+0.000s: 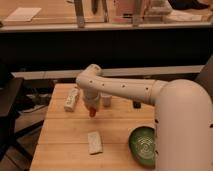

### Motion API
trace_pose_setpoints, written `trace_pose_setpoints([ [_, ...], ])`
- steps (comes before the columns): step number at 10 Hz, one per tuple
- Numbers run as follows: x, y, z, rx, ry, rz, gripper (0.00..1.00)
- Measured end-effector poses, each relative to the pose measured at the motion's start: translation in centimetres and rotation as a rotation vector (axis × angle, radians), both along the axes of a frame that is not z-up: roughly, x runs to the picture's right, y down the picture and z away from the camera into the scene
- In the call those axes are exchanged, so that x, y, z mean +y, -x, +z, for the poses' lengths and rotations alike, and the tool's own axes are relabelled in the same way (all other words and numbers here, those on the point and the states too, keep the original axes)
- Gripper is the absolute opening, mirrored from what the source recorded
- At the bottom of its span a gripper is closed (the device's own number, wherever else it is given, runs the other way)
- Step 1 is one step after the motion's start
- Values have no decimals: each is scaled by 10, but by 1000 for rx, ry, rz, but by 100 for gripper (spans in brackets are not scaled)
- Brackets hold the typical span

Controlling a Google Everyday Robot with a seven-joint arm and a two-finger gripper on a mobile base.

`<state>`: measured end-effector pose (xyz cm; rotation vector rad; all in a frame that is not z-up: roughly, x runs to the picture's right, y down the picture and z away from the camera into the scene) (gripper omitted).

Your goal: Place the pepper in the ceramic bowl

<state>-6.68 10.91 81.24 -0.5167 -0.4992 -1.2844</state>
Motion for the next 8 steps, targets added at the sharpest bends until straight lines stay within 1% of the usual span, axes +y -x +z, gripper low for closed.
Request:
trace_pose_setpoints([
  [2,-3,-13,-2,14,3,12,0],
  [3,-5,-14,-4,12,2,16,0],
  [4,-7,-20,-5,16,-1,23,0],
  [8,-11,-63,-14,45,-1,67,0],
])
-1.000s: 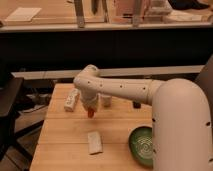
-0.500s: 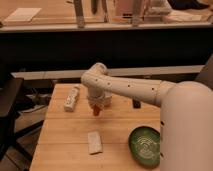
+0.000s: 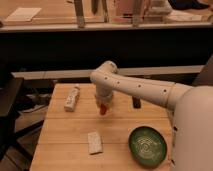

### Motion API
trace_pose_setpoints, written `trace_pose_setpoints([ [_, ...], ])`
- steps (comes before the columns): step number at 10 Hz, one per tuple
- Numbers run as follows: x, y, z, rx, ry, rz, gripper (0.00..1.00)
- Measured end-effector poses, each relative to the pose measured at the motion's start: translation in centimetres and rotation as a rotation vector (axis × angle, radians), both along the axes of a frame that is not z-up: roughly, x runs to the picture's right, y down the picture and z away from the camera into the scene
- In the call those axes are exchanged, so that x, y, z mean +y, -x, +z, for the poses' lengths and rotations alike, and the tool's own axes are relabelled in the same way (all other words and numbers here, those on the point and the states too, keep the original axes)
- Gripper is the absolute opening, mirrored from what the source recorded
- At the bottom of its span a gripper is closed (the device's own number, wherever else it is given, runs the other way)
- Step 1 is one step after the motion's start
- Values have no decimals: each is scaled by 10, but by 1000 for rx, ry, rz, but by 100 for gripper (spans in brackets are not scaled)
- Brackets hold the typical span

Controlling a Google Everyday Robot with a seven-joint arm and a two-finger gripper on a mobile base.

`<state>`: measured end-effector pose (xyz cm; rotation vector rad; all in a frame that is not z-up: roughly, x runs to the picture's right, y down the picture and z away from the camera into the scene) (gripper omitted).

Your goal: Place the pepper in the ceramic bowl

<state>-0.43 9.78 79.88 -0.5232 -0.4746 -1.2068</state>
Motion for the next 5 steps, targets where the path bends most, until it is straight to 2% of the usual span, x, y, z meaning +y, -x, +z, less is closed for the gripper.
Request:
trace_pose_setpoints([
  [3,-2,-3,-4,-3,-8,12,0],
  [5,0,-31,-7,3,-7,17,0],
])
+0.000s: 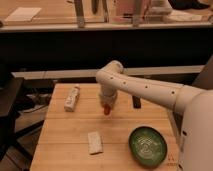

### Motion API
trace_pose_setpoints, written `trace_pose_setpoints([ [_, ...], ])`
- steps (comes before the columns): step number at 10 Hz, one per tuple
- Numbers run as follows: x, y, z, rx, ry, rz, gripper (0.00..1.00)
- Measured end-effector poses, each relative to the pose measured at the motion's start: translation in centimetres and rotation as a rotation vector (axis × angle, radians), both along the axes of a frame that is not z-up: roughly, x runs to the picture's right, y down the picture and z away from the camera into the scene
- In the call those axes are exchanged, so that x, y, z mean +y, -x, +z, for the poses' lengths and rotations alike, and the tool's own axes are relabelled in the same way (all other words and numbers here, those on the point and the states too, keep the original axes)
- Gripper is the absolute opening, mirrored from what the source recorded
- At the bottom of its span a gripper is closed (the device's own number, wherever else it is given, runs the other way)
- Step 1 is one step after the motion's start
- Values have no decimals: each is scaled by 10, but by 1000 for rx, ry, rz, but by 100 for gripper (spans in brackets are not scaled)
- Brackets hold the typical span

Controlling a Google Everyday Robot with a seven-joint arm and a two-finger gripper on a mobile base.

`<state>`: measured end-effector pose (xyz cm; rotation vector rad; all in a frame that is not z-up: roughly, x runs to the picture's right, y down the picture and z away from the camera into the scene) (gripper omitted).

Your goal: Place the pepper in the ceramic bowl

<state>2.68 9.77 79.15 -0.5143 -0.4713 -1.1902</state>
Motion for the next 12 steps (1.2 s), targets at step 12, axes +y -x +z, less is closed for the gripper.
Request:
trace_pose_setpoints([
  [12,21,-64,-20,7,3,64,0],
])
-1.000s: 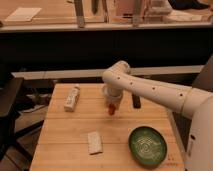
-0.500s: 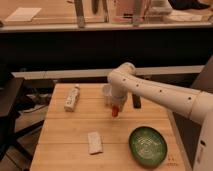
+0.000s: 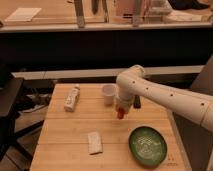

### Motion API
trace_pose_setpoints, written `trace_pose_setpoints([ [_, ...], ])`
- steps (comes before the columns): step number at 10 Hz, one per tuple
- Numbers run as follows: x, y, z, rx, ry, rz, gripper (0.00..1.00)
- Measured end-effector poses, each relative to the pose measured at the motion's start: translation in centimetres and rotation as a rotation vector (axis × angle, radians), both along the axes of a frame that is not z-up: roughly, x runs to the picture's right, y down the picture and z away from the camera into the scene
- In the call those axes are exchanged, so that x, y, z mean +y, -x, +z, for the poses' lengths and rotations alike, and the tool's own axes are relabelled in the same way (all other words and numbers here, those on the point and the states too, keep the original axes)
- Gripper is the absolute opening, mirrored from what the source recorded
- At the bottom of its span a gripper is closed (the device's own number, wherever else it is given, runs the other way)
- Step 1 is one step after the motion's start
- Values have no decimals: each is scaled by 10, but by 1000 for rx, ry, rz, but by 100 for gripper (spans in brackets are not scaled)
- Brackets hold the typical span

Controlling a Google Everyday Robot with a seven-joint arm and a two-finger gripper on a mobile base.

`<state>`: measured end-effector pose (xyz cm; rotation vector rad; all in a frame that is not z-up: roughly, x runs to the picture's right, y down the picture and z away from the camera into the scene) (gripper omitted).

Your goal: Place the pepper in the ceramic bowl

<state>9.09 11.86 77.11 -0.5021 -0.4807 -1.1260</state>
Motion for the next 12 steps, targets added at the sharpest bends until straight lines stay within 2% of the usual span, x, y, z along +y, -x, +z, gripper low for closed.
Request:
trace_pose_setpoints([
  [4,13,-40,-11,1,2,27,0],
  [12,41,-67,-28,-10,3,35,0],
])
